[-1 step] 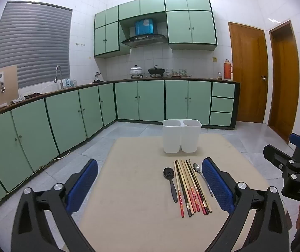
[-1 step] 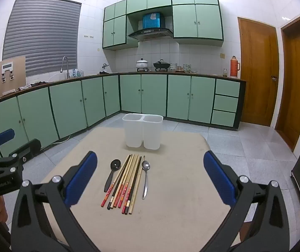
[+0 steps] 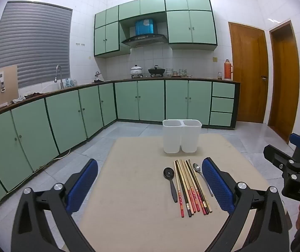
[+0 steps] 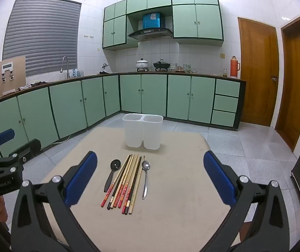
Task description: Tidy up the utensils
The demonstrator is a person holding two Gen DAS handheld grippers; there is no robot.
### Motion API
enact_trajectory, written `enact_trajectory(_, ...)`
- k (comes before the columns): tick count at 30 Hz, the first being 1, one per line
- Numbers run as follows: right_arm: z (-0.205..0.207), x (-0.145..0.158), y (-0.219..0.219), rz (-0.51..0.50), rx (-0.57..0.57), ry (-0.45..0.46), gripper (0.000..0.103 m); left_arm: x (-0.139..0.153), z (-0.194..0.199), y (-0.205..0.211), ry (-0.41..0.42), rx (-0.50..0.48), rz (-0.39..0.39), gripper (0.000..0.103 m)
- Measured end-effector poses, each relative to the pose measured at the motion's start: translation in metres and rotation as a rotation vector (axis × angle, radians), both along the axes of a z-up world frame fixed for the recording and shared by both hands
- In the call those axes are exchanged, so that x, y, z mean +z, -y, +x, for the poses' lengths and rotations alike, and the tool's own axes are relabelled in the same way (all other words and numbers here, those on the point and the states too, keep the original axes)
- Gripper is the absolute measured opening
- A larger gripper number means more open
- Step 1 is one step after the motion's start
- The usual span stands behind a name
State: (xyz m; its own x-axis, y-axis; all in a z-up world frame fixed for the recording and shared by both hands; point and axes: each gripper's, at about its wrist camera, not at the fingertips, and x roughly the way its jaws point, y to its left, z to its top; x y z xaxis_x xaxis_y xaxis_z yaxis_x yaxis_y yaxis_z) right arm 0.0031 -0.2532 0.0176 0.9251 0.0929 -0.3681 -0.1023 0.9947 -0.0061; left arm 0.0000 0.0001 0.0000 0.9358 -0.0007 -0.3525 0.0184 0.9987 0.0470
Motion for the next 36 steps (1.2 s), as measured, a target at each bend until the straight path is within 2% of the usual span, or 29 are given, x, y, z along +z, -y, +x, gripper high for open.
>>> enact_trajectory(36,0.0007,-0.0001,0.0002,0.003,0.001,-0.003,0.098,0.0,0.0009,-0.0019,-0.007,0.002,-0.003,0.097)
